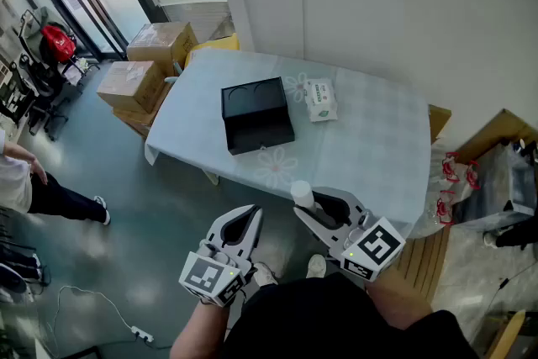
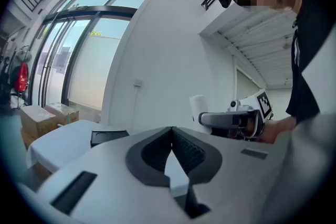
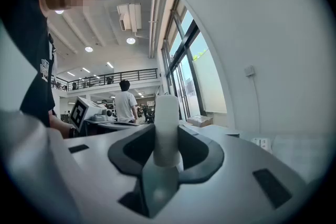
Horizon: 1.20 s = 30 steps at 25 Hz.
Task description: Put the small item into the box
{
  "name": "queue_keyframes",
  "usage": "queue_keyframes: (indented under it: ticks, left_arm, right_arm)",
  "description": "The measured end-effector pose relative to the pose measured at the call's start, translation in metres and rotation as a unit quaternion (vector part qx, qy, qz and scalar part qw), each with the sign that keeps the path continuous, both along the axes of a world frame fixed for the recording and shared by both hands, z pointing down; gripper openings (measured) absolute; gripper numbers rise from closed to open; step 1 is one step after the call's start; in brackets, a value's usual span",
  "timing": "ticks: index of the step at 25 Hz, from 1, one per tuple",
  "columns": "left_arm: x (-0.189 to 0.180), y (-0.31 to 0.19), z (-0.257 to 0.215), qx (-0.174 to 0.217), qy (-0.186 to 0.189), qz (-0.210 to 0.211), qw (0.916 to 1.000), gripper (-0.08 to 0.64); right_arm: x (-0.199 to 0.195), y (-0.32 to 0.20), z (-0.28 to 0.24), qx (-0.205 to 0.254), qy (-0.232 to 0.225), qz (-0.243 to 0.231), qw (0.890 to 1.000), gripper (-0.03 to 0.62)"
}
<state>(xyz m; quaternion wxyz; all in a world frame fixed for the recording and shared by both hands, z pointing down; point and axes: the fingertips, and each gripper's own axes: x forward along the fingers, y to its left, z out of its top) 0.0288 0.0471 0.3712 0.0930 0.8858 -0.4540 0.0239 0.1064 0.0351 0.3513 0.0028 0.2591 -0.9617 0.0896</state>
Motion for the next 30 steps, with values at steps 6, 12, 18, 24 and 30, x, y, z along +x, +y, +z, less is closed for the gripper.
queue_keyframes:
  ticks: [6,12,18,24,30]
  left_arm:
    - [0.002,-0.003,-0.006,0.000,0.003,0.004,1.0000,0.008]
    - [0.000,-0.002,-0.002,0.002,-0.001,0.009,1.0000,0.008]
    - [-0.007,0.003,-0.012,0.000,0.004,0.009,0.9999,0.008]
    - [-0.028,0.008,-0.010,0.000,-0.003,0.000,1.0000,0.008]
    - [-0.045,0.012,-0.011,-0.003,0.011,0.002,0.9999,0.008]
  right_arm:
    - [-0.001,-0.002,-0.001,0.002,0.002,0.000,1.000,0.137]
    - [-0.005,0.000,-0.002,0.012,0.009,-0.002,1.000,0.138]
    - [-0.014,0.001,-0.004,0.007,-0.001,-0.004,1.000,0.138]
    - [-0.031,0.005,-0.004,-0.004,-0.004,-0.007,1.000,0.138]
    - [-0.051,0.008,-0.002,-0.009,-0.001,-0.008,1.000,0.138]
